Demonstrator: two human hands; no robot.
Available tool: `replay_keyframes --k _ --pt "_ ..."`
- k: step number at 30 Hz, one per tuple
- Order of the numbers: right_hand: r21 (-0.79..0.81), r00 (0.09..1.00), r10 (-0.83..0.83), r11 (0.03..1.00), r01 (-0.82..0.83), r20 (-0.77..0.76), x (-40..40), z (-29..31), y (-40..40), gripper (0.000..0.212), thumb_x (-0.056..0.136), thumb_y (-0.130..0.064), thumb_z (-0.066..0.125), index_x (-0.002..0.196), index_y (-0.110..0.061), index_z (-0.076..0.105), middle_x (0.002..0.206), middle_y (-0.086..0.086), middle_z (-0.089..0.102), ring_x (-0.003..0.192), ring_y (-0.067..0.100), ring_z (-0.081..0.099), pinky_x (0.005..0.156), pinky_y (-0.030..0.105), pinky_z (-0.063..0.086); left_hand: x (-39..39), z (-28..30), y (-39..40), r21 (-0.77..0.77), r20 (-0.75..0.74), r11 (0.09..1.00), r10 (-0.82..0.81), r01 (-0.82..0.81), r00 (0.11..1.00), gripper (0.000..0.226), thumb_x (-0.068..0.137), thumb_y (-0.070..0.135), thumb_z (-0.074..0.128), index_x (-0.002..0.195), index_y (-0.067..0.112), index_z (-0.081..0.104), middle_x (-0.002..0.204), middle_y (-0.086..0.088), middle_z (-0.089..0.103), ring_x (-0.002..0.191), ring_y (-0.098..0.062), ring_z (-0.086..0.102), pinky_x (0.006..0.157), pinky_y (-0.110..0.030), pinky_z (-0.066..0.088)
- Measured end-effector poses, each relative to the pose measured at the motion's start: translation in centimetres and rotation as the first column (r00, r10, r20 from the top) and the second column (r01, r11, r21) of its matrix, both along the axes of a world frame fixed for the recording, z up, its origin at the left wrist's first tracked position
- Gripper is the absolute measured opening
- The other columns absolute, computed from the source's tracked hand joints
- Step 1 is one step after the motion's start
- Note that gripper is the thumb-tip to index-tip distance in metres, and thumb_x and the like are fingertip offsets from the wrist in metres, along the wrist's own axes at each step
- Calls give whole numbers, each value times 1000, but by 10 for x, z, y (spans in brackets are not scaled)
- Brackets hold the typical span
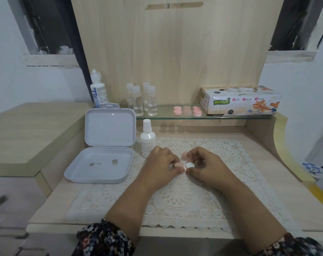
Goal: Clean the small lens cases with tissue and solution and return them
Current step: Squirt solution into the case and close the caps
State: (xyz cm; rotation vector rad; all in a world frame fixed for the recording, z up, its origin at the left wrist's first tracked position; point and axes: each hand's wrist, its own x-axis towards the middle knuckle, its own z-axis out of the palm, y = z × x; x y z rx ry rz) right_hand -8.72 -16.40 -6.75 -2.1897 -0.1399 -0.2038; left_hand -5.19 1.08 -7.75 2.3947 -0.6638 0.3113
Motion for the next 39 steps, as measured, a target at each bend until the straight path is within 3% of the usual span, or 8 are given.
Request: replay_keyframes --k 3,8,12,19,26,30,34,39 --pt "150 997 -79 986 76 13 5 -3 -2 28 86 -9 63 89 -38 64 99 -6 56 81 12 55 69 23 50 -1 0 1 -15 9 1000 -4 4 1000 26 81 41 68 101 24 69 95 14 52 103 -7 35 97 -31 35" --pt "-138 995 -76 987 85 68 14 -7 -5 40 96 -2 47 127 -21 62 109 0 47 99 12 48 83 12 36 -2 0 1 -17 16 1000 3 -3 1000 26 81 41 68 101 24 69 96 12 54 103 -9 36 97 -31 35" --pt "-178 993 -82 979 95 79 16 -8 -1 24 96 -20 56 116 -23 70 105 1 47 101 16 49 82 19 36 -3 1 2 -21 22 1000 20 -20 1000 26 78 42 70 98 26 70 94 12 55 102 -9 38 94 -32 36" --pt "-152 969 -213 961 231 124 18 -9 -4 14 90 -31 66 89 -18 66 89 -9 59 76 1 54 60 11 35 -4 2 2 -28 14 999 23 -22 1000 23 74 41 74 93 28 70 93 13 56 101 -9 39 93 -32 37" --pt "-163 962 -218 956 245 167 17 -10 -7 30 92 -26 61 118 -11 64 95 -1 61 77 6 54 64 13 38 -3 2 2 -30 33 999 42 -41 999 22 78 39 72 94 25 70 94 12 56 100 -9 38 90 -25 34" --pt "5 974 -171 985 173 145 11 -4 -5 20 88 -18 63 107 -19 69 96 -5 62 79 1 55 63 7 41 -2 1 1 -44 37 998 44 -42 998 19 78 38 72 92 24 70 92 12 56 99 -9 38 90 -26 35" --pt "-88 993 10 996 0 118 5 -2 -1 17 86 -19 68 102 -24 69 95 -9 62 84 0 56 70 4 41 -2 1 1 -49 36 998 43 -41 998 22 79 39 71 93 22 71 91 11 55 100 -10 38 90 -26 35" --pt "-138 990 53 990 -35 131 7 -4 -3 25 85 -17 70 110 -19 70 99 -10 60 86 1 57 73 5 41 -2 1 1 -28 30 999 46 -45 998 22 79 39 70 96 24 70 93 11 54 101 -9 37 91 -26 35"
